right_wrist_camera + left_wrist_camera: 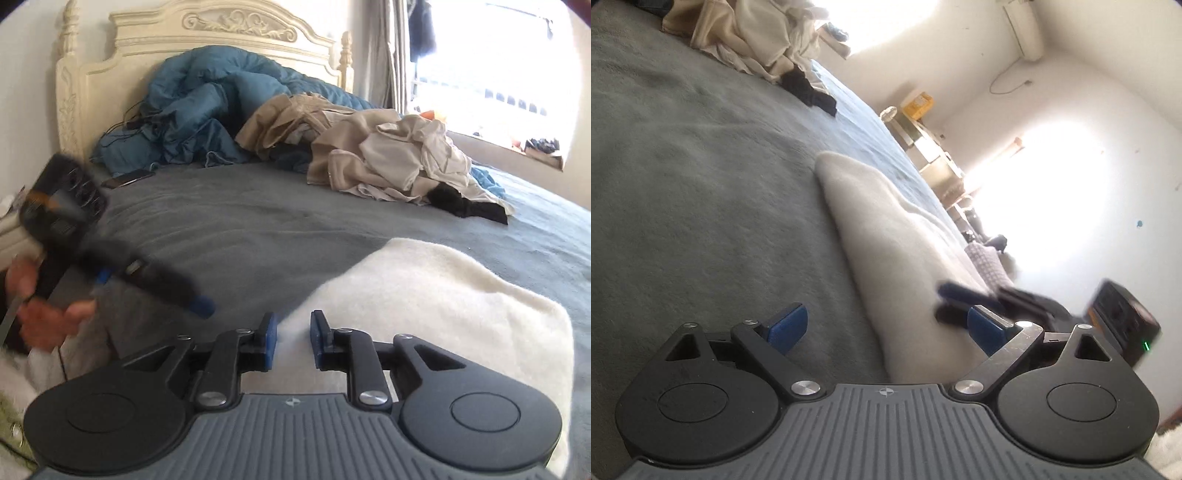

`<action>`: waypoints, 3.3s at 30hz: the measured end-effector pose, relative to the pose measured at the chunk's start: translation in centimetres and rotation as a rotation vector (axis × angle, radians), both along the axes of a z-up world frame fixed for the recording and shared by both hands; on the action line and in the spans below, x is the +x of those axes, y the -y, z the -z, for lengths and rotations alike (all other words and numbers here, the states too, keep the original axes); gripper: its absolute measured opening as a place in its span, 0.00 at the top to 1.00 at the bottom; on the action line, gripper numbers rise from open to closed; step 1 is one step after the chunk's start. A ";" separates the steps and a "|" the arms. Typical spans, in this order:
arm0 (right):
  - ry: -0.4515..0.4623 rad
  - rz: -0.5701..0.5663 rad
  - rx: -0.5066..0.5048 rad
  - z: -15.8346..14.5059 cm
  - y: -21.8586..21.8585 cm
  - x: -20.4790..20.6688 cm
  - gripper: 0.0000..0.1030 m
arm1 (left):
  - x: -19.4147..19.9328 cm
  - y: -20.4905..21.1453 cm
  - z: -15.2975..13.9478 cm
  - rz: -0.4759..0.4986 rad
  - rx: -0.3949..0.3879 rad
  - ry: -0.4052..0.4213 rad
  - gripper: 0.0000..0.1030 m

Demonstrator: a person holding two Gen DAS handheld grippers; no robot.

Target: Fold clothes

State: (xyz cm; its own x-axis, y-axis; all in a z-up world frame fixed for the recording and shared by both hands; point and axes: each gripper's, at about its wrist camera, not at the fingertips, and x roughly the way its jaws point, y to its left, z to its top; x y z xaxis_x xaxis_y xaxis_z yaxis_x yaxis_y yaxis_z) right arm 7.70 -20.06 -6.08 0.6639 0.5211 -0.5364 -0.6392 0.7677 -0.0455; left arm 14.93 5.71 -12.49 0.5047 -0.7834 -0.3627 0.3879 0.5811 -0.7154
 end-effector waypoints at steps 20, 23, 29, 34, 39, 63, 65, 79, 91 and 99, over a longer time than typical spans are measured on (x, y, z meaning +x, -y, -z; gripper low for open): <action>-0.112 -0.589 -0.516 1.6 -7.6 -1.0 0.93 | 6.6 -3.7 -0.7 -0.251 0.157 0.012 0.10; -0.170 -0.747 -0.762 2.4 -8.6 -5.0 0.98 | 6.8 -4.0 -0.7 -0.242 0.143 0.016 0.10; -0.004 -0.637 -0.674 -2.2 -14.1 4.3 0.94 | 5.4 -4.7 -1.1 -0.258 0.160 0.019 0.10; -0.036 -0.380 -0.884 2.0 -15.7 13.6 0.90 | 4.6 -5.2 -1.1 -0.271 0.169 0.014 0.09; -0.085 -0.475 -0.856 1.0 -13.6 7.1 0.93 | 5.0 -4.9 -1.2 -0.266 0.188 0.013 0.09; -0.204 0.572 0.450 0.6 18.3 -5.0 0.87 | 2.2 12.3 -3.7 0.004 0.350 0.057 0.07; -0.157 0.588 0.410 0.0 18.2 -6.0 0.84 | 2.5 12.6 -3.7 0.000 0.368 0.042 0.06; -0.154 0.717 0.494 1.7 18.5 -8.7 0.62 | 2.2 14.2 -4.4 -0.013 0.473 0.052 0.05; -0.095 0.573 0.428 -0.4 17.1 -0.1 0.63 | 1.6 16.6 -5.5 -0.037 0.633 0.124 0.02; -0.114 0.496 0.210 1.4 15.4 7.3 0.85 | 0.0 19.2 -6.4 -0.053 0.803 0.272 0.02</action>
State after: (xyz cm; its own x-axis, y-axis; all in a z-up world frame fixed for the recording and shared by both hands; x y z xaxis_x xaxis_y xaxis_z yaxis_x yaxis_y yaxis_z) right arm 15.00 -35.45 -7.46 0.8009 0.2640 -0.5374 -0.1903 0.9632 0.1896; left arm 14.91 -13.51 -6.09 0.6836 -0.3125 -0.6596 0.4444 0.8951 0.0365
